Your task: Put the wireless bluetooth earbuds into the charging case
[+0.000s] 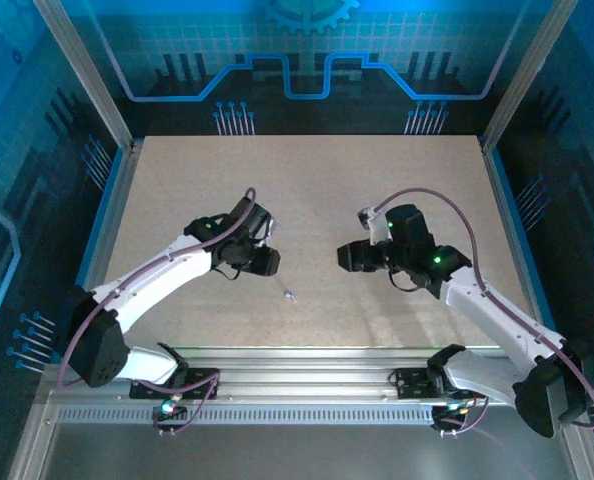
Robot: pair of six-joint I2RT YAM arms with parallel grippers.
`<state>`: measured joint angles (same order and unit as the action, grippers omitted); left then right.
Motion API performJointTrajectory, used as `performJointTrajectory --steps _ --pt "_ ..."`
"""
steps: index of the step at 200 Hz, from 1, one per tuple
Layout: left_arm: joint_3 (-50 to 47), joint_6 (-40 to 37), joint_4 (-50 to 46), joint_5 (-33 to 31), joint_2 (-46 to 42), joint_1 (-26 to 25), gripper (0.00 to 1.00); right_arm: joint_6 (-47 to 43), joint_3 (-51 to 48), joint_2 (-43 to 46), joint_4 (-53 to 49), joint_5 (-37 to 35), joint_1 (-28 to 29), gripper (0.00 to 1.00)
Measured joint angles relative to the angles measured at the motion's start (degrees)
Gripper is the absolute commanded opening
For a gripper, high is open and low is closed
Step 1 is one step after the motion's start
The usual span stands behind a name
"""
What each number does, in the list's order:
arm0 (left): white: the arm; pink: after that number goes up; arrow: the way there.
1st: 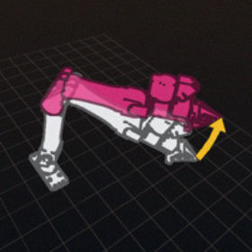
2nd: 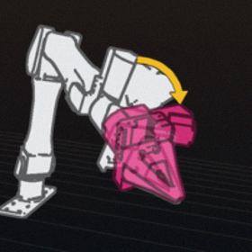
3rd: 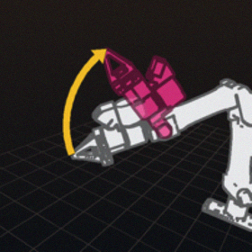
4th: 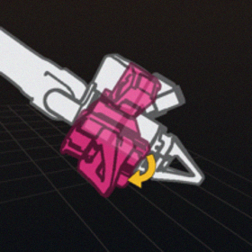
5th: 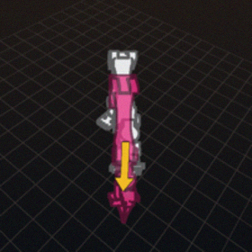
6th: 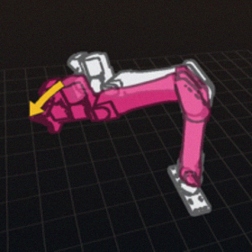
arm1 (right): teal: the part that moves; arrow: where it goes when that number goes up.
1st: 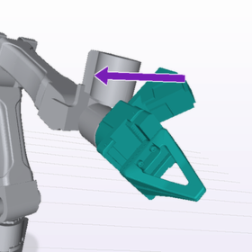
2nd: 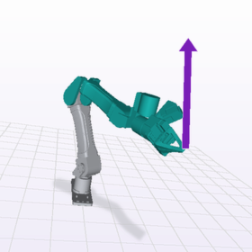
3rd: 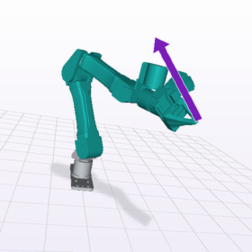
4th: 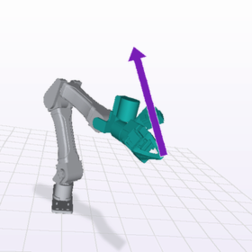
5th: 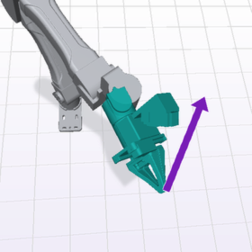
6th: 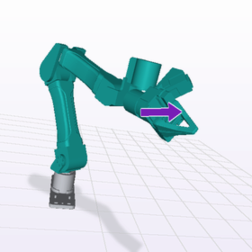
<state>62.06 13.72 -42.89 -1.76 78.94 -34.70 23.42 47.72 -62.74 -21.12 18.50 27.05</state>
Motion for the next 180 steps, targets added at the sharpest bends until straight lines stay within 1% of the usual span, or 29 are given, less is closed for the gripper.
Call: performJointTrajectory --steps 49,80,107,122,141,160,180 --pt "-3.4 -16.5 4.3 -0.4 -3.8 -5.4 0.43 -2.7 6.4 -4.5 -6.8 14.0 -6.2 0.56" --pt "-6.6 -24.6 7.3 0.7 -8.3 -7.1 0.43 -2.9 9.0 -6.4 -10.9 20.2 -6.8 0.57" --pt "-8.3 -30.5 9.4 1.2 -11.4 -8.7 0.43 -2.0 9.7 -8.8 -12.5 24.5 -6.8 0.57" --pt "-8.4 -33.0 9.6 1.2 -11.9 -9.8 0.43 -0.9 9.8 -10.4 -12.8 25.7 -6.1 0.56" --pt "-8.6 -35.3 10.3 1.2 -11.9 -10.7 0.43 0.6 10.4 -12.9 -12.9 26.6 -3.6 0.55" --pt "-9.0 -36.7 10.6 1.2 -11.9 -11.2 0.43 2.3 11.3 -14.9 -12.2 27.4 -0.7 0.53" --pt "-9.2 -37.7 11.2 1.1 -11.9 -11.7 0.43 4.0 11.7 -16.6 -10.5 28.2 1.1 0.51"
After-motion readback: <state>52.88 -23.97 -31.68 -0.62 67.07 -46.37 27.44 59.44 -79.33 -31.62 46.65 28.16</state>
